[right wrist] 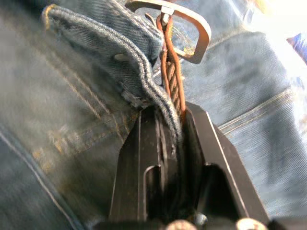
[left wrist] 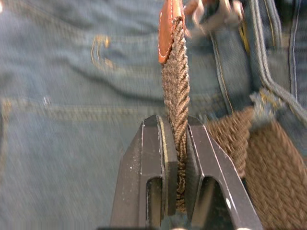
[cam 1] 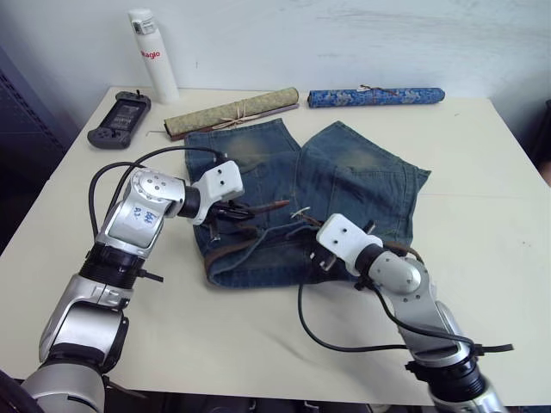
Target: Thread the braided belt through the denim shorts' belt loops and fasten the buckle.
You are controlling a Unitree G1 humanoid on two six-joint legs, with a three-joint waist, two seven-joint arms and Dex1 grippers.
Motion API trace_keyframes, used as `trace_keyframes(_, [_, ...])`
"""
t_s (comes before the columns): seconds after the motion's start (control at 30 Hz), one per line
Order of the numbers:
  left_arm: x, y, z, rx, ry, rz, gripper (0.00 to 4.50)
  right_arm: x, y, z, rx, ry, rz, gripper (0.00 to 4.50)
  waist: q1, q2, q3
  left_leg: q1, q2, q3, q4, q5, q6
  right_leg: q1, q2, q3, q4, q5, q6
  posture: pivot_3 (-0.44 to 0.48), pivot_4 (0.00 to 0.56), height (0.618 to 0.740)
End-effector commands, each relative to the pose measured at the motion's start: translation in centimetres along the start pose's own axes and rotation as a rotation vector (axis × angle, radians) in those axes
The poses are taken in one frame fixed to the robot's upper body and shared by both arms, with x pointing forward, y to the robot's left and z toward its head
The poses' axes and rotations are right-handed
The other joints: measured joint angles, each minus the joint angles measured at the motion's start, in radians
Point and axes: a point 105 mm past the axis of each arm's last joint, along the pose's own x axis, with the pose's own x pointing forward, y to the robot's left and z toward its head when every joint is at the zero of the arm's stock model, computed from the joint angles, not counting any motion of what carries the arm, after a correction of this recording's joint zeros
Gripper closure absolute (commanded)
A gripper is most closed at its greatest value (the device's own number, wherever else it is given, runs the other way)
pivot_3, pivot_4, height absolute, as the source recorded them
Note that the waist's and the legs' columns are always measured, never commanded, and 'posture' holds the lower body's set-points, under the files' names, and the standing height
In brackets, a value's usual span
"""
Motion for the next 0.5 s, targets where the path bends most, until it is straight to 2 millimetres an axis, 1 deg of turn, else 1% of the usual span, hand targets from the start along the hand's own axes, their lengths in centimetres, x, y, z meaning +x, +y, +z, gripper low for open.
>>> trace_keyframes(0.03, [-0.9,0.2,0.3,-0.019,0.001,0.048,4.50,-0.5,-1.6,0.4,0.253,-0.008,-0.126,4.48,0.000,0.000,0.000,0.000,0.000,0.000,0.000,0.000,0.000,0.000,0.000,0.000,0.001,0.000,0.000,0.000,0.150,0.686])
trace_keyframes(0.13, [-0.4,-0.8,0.4,-0.034,0.001,0.022,4.50,-0.3,-1.7,0.6,0.461,-0.011,-0.173,4.48,-0.001,0.000,0.000,0.000,0.000,0.000,0.000,0.000,0.000,0.000,0.000,0.001,0.002,0.000,0.000,0.000,0.150,0.686])
trace_keyframes(0.17, [-0.3,-1.0,0.5,-0.037,0.001,0.017,4.50,-0.2,-1.6,0.8,0.492,-0.015,-0.174,4.48,-0.002,0.000,0.000,0.000,0.000,0.000,0.000,0.000,0.000,-0.001,0.000,0.001,0.002,0.000,0.000,0.000,0.150,0.686])
trace_keyframes(0.27, [0.2,-1.4,0.7,-0.048,-0.007,0.008,4.50,-0.1,-1.5,1.2,0.504,-0.020,-0.167,4.48,-0.002,0.000,0.000,0.000,0.000,0.000,-0.001,0.000,-0.001,-0.002,0.000,0.001,0.003,0.000,0.000,0.000,0.150,0.686])
trace_keyframes(0.5, [1.7,-1.5,1.5,-0.070,-0.033,0.008,4.50,-0.2,-0.4,2.2,0.507,-0.044,-0.112,4.48,-0.002,0.000,0.000,0.000,-0.001,0.001,-0.002,0.000,-0.001,-0.003,0.000,0.003,0.003,0.000,0.000,0.000,0.150,0.686])
